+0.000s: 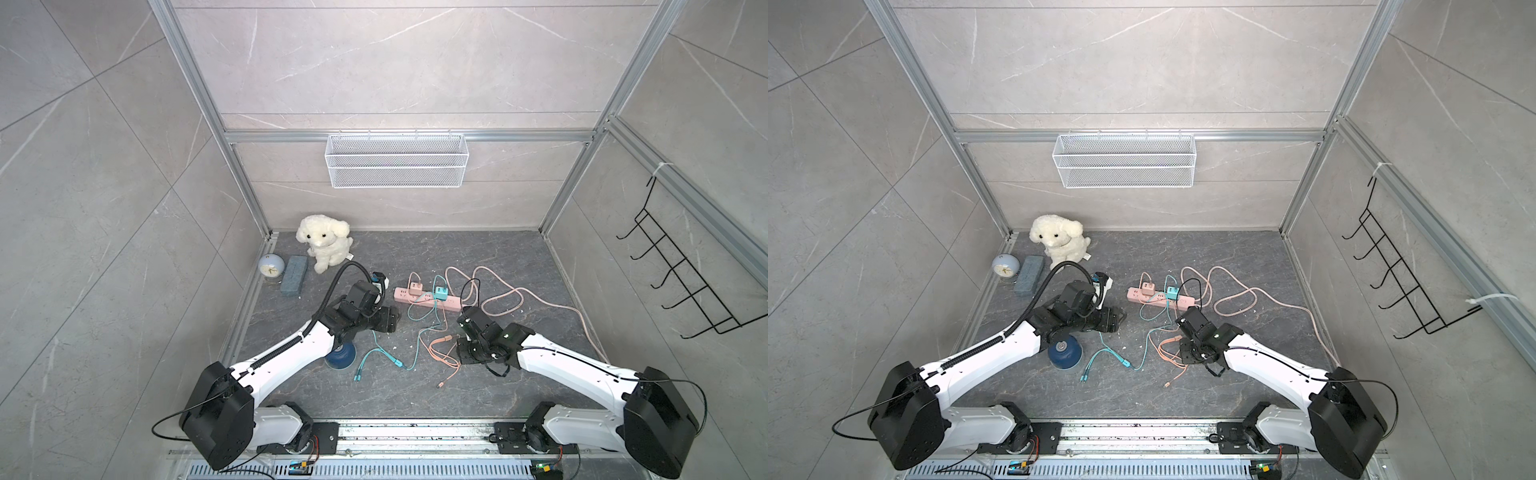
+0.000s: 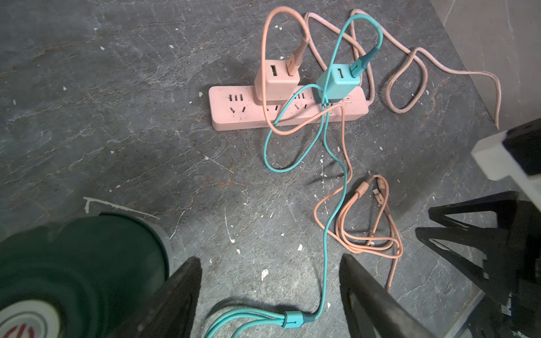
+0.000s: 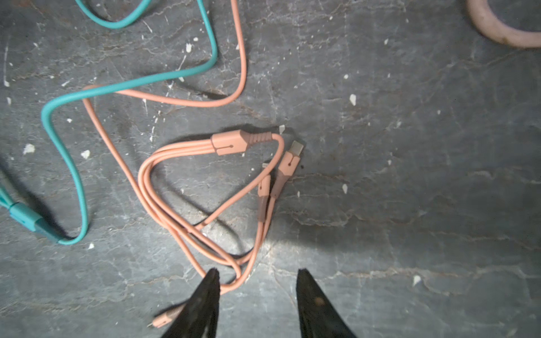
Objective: Charge the cordless meat grinders
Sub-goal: Adjust the charging cable at the center of the board.
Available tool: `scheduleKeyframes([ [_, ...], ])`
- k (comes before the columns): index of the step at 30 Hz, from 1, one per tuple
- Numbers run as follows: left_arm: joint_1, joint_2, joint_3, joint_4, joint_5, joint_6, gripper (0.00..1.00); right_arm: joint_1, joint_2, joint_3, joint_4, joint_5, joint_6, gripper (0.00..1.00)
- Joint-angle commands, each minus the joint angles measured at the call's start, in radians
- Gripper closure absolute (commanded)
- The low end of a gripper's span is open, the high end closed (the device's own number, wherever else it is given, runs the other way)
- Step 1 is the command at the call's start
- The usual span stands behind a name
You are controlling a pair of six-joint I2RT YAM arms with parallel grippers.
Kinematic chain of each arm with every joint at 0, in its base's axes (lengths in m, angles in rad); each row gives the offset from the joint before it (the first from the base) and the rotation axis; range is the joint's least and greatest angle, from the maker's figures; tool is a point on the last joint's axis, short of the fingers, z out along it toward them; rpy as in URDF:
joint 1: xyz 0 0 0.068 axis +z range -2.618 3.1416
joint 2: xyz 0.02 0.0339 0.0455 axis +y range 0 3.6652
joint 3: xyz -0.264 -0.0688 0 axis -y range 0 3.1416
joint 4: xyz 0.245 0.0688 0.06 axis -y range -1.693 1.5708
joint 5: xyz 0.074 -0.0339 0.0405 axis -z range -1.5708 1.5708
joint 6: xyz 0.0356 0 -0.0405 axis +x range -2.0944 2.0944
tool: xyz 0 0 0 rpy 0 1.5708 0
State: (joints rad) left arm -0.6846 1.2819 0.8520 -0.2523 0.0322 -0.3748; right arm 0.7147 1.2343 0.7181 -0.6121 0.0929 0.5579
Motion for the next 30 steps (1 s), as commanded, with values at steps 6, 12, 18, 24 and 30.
scheduleKeyframes([
  [6, 0.003, -0.059, -0.045, 0.085, -0.035, 0.0, 0.23, 0.167, 0.097, 0.103, -0.148, -0.02, 0.203, 0.53],
  [12, 0.003, -0.089, -0.074, 0.104, -0.028, 0.008, 0.24, 0.257, 0.237, 0.145, -0.126, -0.021, 0.311, 0.53],
  [18, 0.001, -0.107, -0.083, 0.106, -0.031, 0.02, 0.24, 0.319, 0.366, 0.208, -0.18, 0.009, 0.378, 0.53],
  [24, 0.002, -0.123, -0.09, 0.096, -0.046, 0.025, 0.24, 0.361, 0.452, 0.219, -0.241, 0.042, 0.437, 0.54],
  [30, 0.002, -0.131, -0.081, 0.075, -0.058, 0.032, 0.23, 0.384, 0.47, 0.165, -0.182, 0.024, 0.489, 0.68],
])
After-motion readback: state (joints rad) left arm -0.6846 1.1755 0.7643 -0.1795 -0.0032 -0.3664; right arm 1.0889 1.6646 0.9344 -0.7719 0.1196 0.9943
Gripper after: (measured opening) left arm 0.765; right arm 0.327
